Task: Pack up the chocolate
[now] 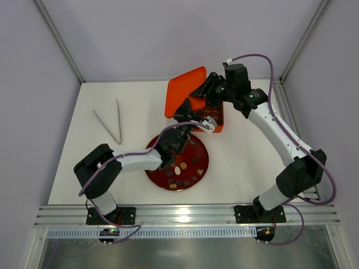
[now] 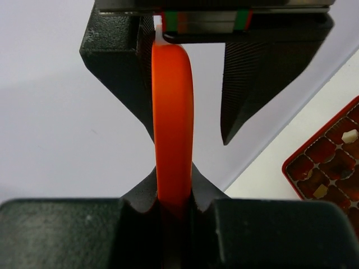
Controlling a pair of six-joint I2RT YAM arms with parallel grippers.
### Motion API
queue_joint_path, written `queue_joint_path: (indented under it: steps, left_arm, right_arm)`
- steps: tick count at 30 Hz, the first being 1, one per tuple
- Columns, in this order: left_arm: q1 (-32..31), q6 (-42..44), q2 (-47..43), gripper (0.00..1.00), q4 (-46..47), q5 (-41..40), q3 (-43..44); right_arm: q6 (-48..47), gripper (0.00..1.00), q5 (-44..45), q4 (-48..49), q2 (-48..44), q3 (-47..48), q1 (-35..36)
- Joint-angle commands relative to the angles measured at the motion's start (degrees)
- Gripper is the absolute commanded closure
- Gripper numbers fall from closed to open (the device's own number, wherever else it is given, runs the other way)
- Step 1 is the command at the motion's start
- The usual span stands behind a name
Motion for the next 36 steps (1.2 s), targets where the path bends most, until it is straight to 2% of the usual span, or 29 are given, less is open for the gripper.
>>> queue_joint_path:
  steps: [1, 5, 6, 9, 13, 21, 25, 27, 29, 30, 31, 32, 33, 34, 35, 36]
  left_arm:
    - [-0.4, -0.5, -2.1, 1.00, 11.0, 0.4, 2.6]
    - [-0.6, -1.6, -2.4, 1.00, 9.3, 0.5, 2.6]
    - [-0.6, -3.0, -2.5, 1.00, 8.2, 0.4, 2.8]
    - [-0.6, -5.6, -3.8, 1.00, 3.6, 0.6, 3.0]
    - [-0.6, -8.2, -4.2, 1.00, -0.1, 1.0, 3.8]
    - [-0.5, -14.7, -5.1, 1.00, -11.8, 0.3, 7.7]
    - [0.1, -20.7, -5.8, 1.00, -22.0, 0.6, 11.0]
    - [1.1, -26.5, -6.3, 1.00, -26.7, 1.4, 14.3]
    - [2.4, -31.5, -6.7, 1.00, -36.2, 4.6, 19.0]
    - [3.9, -37.7, -6.7, 1.00, -39.8, 6.0, 21.0]
    - [5.1, -43.8, -6.5, 1.00, -46.1, 10.1, 24.8]
    - [6.0, -43.8, -6.2, 1.00, -49.3, 12.8, 26.7]
    - [7.2, -50.2, -5.8, 1.00, -52.7, 16.1, 29.2]
    - [10.1, -54.0, -4.0, 1.00, -59.6, 18.6, 31.9]
    - [11.5, -57.1, -3.2, 1.00, -62.5, 21.1, 36.7]
    - [13.3, -64.6, -1.9, 1.00, -67.6, 28.5, 39.1]
  right_arm:
    - [-1.3, 0.50, -0.3, 2.4, -2.9, -1.2, 0.4]
    - [-2.8, 0.38, 2.1, 4.0, -3.7, -1.4, 0.4]
    - [-2.9, 0.32, 2.6, 5.0, -4.1, -2.0, 0.3]
    - [-4.3, 0.21, 4.5, 9.1, -6.4, -3.5, 0.3]
    - [-6.5, 0.11, 6.8, 12.2, -8.6, -4.3, 0.1]
    - [-8.0, 0.04, 9.7, 16.3, -13.0, -6.8, -1.1]
    - [-8.1, 0.04, 13.0, 16.0, -15.9, -8.2, -2.6]
    - [-8.1, 0.04, 14.0, 16.4, -17.4, -9.6, -4.4]
    - [-8.9, 0.04, 14.7, 16.6, -19.0, -10.5, -5.8]
    - [-9.2, 0.04, 14.7, 16.2, -19.3, -10.6, -7.5]
    - [-9.5, 0.04, 14.6, 15.9, -19.6, -11.0, -8.6]
    - [-9.5, 0.04, 14.0, 16.2, -19.8, -11.5, -9.6]
    - [-9.6, 0.04, 13.2, 16.5, -19.9, -12.0, -11.9]
    - [-9.6, 0.04, 11.7, 16.8, -19.8, -12.5, -12.9]
    - [-10.1, 0.04, 11.0, 17.5, -19.5, -13.4, -13.8]
    - [-10.5, 0.04, 10.1, 17.8, -19.1, -13.7, -15.6]
